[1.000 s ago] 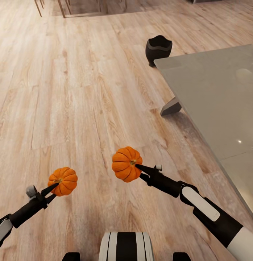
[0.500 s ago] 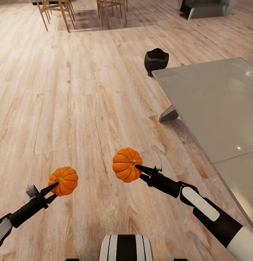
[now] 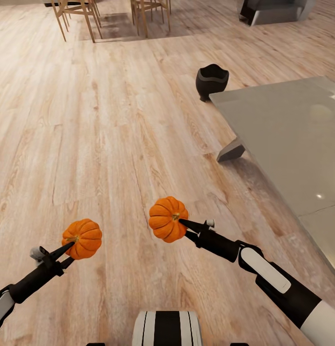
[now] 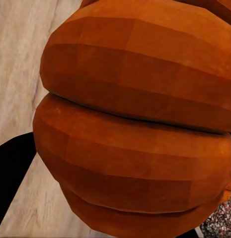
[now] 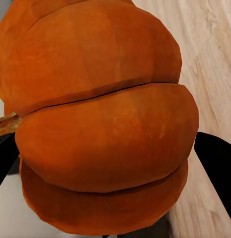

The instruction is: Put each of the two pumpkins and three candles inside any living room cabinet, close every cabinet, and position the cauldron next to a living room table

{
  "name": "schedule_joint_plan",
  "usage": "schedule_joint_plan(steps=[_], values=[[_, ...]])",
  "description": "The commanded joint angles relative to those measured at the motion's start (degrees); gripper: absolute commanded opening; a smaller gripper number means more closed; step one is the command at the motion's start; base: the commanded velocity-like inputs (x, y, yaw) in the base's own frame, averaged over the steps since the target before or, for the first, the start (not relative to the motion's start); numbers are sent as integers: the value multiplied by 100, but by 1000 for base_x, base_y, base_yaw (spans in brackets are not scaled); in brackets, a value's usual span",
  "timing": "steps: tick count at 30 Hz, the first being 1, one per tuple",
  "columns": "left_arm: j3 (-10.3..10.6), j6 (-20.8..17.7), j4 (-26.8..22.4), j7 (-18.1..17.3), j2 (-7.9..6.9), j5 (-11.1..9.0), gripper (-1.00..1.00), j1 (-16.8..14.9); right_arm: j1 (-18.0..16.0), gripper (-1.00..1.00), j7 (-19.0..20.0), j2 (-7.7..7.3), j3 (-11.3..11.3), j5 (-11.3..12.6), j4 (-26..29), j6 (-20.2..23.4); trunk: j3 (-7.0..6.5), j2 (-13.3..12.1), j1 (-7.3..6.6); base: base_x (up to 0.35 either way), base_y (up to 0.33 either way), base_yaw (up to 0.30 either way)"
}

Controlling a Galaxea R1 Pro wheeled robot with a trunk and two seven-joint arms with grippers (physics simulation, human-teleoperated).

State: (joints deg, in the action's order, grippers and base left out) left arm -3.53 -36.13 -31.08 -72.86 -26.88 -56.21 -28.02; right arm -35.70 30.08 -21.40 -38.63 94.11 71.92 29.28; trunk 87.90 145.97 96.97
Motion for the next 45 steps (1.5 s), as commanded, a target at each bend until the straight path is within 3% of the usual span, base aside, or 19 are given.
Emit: schedule_joint_plan(steps=[1, 8, 14, 31, 41, 45], values=[[1, -61, 6, -6, -1, -31, -100, -1, -5, -100, -23, -5, -13, 63, 3, 25, 3, 1, -1, 0, 288, 0], [1, -61, 14, -6, 2, -31, -100, -1, -6, -100, -122, -5, -13, 64, 28, -25, 2, 1, -1, 44, 208, 0], [1, -55, 14, -11, -1, -47, -100, -1, -7, -100, -136, -13, -21, 63, 45, -262, -38, 1, -1, 5, 14, 84], [1, -53, 44, -35, -63, -75, -100, 5, -7, -100, -134, -13, -22, 55, 33, -273, -186, 1, -1, 0, 0, 131], [1, -57, 42, -28, -63, -75, -100, 5, -5, -100, -129, -20, -22, 62, 58, -273, -24, 15, 25, 0, 0, 99], [1, -53, 45, -33, -63, -75, -100, 6, -7, -100, -129, -16, -22, 61, 59, -273, -25, 15, 25, 0, 0, 5]])
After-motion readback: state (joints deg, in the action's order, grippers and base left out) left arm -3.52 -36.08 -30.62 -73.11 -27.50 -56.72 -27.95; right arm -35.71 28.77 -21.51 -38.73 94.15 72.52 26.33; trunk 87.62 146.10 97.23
